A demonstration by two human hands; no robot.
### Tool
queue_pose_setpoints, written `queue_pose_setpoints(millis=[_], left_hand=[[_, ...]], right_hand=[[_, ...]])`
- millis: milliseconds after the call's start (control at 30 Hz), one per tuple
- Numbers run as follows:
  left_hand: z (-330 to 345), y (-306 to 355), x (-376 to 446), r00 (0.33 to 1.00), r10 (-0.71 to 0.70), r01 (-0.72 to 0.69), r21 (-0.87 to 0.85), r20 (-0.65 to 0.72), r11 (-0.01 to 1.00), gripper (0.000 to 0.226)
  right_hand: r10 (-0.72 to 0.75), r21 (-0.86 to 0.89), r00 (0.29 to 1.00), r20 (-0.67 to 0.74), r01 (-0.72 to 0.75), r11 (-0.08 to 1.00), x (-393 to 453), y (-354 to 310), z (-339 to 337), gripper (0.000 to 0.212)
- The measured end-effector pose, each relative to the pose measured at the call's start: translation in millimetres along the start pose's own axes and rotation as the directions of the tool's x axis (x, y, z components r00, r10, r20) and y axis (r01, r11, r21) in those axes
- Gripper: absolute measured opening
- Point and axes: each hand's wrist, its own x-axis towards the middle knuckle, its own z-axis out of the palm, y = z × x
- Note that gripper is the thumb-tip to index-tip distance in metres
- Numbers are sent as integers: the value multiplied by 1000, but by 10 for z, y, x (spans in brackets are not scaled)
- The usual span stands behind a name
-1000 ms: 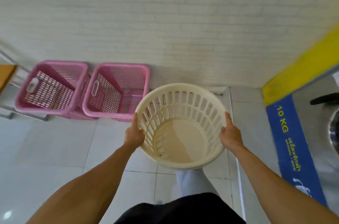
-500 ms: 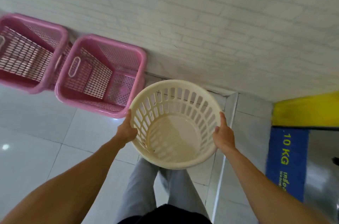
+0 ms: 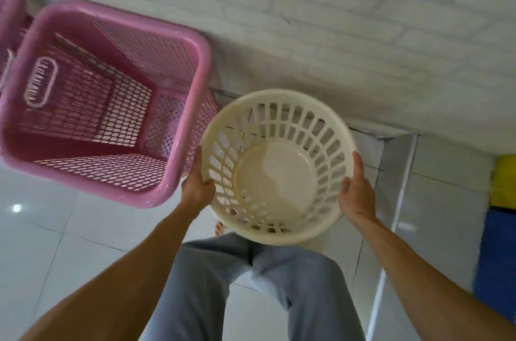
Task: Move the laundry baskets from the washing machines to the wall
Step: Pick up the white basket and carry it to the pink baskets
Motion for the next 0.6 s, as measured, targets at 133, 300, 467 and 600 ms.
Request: queue_pose_setpoints(millis=[133, 300, 467, 600], left_hand=[[171, -238, 263, 999, 16, -14, 30, -49, 999, 98], [268, -460, 503, 980, 170, -154, 157, -98, 975, 96], [359, -477, 748, 937, 307, -279, 172, -168, 945, 78], [378, -429, 849, 969, 190, -164, 164, -159, 973, 87]], right_hand=[[-2, -30, 999, 47, 4, 1000, 266, 53, 270, 69], [-15, -37, 999, 34, 16, 999, 434, 19, 520, 79], [-30, -79, 999, 29, 32, 996, 584, -37, 566, 84], [-12, -100, 1000, 21, 14, 995, 675, -108, 593, 91]])
